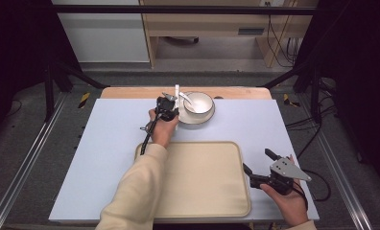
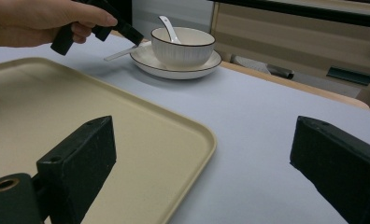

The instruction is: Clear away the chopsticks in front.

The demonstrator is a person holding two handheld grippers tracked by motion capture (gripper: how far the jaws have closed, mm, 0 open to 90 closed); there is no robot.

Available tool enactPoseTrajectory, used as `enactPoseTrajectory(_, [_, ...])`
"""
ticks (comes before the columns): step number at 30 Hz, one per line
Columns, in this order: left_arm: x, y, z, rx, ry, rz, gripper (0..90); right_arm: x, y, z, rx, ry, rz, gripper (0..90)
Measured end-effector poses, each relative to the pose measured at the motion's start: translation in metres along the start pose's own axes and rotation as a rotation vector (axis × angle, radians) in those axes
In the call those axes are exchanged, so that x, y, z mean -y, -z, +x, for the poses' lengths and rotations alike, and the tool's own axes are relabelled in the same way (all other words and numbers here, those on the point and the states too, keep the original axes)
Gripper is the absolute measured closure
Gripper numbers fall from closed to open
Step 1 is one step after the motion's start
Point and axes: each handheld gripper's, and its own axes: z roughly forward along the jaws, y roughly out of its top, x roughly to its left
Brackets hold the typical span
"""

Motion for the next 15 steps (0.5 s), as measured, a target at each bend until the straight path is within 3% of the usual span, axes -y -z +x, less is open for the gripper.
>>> enactPoseTrajectory(5, [0.002,-0.004,-0.002,0.001,0.014,0.009,75.2,0.0,0.0,0.0,-0.001,-0.002,0.003,7.2])
enactPoseTrajectory(15, [0.003,-0.012,-0.005,-0.02,0.093,-0.01,79.1,0.001,-0.001,0.001,-0.007,-0.005,0.002,7.3])
